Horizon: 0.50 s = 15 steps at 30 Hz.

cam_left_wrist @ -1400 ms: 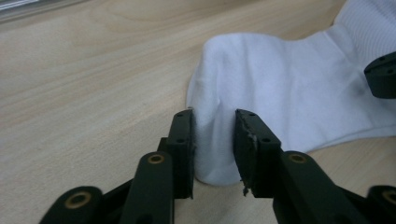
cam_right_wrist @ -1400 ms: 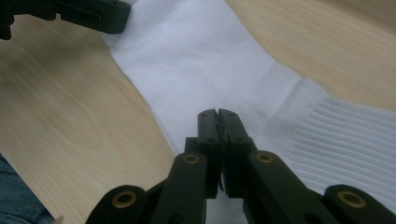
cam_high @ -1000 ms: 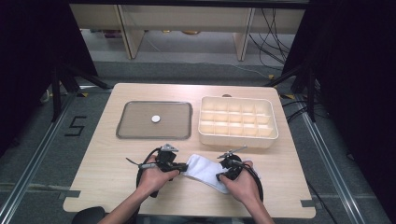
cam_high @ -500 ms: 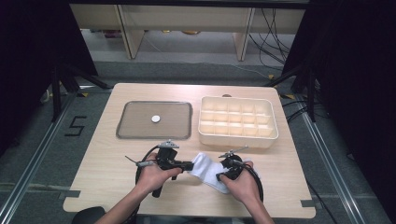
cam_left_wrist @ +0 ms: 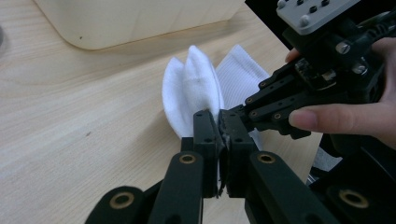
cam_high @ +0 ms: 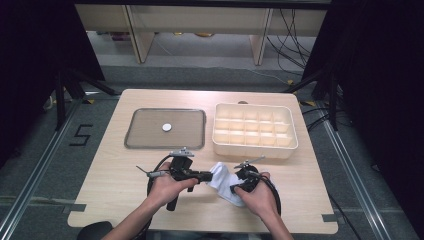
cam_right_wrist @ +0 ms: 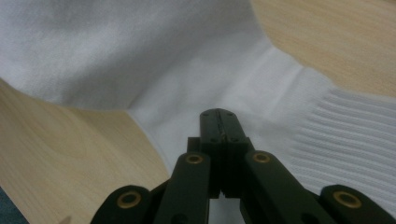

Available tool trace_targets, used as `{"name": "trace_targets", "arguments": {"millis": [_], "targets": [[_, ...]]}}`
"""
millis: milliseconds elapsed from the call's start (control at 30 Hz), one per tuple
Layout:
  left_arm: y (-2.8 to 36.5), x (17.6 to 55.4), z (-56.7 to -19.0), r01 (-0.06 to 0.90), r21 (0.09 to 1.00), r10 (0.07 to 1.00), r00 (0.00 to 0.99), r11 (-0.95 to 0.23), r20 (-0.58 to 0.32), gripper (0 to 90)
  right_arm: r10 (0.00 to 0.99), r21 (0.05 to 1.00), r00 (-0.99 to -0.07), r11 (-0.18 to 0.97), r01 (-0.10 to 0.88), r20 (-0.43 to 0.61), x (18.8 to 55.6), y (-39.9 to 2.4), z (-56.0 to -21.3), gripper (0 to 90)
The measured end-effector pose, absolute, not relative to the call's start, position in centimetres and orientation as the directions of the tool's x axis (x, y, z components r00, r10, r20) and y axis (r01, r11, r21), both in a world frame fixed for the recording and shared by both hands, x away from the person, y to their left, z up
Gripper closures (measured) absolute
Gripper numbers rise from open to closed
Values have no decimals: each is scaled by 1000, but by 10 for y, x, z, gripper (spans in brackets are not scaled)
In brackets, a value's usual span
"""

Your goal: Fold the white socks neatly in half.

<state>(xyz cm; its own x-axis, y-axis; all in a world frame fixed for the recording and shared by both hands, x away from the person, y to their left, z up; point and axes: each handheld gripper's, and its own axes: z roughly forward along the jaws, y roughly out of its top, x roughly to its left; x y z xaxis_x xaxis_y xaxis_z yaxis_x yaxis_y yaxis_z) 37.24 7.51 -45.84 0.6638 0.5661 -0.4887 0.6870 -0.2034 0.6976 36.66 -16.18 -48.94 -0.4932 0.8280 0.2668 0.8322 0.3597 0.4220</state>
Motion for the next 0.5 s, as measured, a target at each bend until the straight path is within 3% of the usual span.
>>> {"name": "trace_targets", "arguments": {"millis": [133, 167, 500], "targets": [[74, 373, -456, 686, 701, 558, 666, -196, -496, 864, 840, 406, -455, 321, 856, 296, 365, -158, -489, 900], [74, 373, -455, 685, 701, 553, 669, -199, -496, 864, 844, 416, -478, 355, 837, 244, 368, -161, -491, 900], [72, 375, -449, 669, 719, 539, 683, -189, -494, 865, 828, 416, -473, 333, 846, 300, 369, -155, -490, 900]]}}
